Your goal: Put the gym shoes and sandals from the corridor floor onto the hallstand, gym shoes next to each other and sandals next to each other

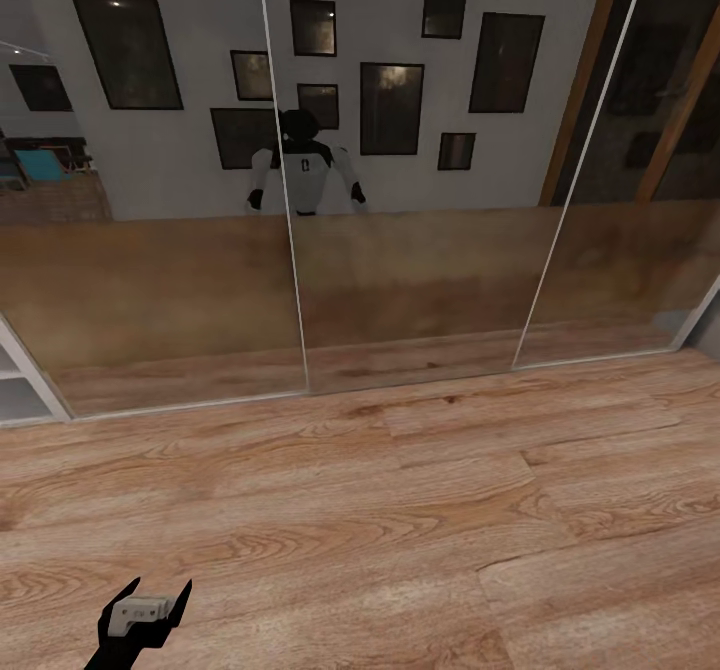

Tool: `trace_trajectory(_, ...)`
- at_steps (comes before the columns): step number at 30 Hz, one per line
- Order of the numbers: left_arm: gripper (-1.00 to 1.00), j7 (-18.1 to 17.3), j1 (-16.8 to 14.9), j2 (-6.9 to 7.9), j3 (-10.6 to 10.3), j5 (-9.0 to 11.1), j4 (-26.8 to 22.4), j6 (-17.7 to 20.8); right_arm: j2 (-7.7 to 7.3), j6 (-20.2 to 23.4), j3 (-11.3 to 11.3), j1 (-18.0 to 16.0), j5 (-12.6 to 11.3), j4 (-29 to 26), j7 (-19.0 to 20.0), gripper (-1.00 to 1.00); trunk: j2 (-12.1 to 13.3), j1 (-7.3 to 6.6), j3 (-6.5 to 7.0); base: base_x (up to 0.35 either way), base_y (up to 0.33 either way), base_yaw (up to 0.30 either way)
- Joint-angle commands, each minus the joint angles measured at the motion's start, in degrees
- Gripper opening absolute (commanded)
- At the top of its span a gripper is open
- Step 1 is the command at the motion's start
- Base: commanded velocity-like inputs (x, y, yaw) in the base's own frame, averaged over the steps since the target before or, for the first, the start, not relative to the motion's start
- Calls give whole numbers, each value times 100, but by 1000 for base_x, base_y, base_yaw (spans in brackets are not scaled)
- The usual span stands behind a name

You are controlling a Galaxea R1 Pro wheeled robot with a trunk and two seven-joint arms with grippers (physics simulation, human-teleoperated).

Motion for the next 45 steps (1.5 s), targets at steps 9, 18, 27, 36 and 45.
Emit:
trace_trajectory(9,100,-3,0,0,4,4,-1,0,-71,30,233,305,334,-6,1129,100,0,0,0,0,0,0)
trace_trajectory(18,100,-4,0,0,4,4,-1,0,-177,36,303,364,466,-175,2170,100,0,0,0,0,0,0)
trace_trajectory(27,100,-5,0,0,7,2,-1,0,-234,37,329,379,510,-525,2723,100,0,0,0,0,0,0)
trace_trajectory(36,100,-5,0,0,3,3,-1,0,-263,39,395,383,967,-719,3336,100,0,0,0,0,0,0)
trace_trajectory(45,100,-3,0,0,6,-1,-1,0,-273,56,417,384,1262,-812,3165,100,0,0,0,0,0,0)
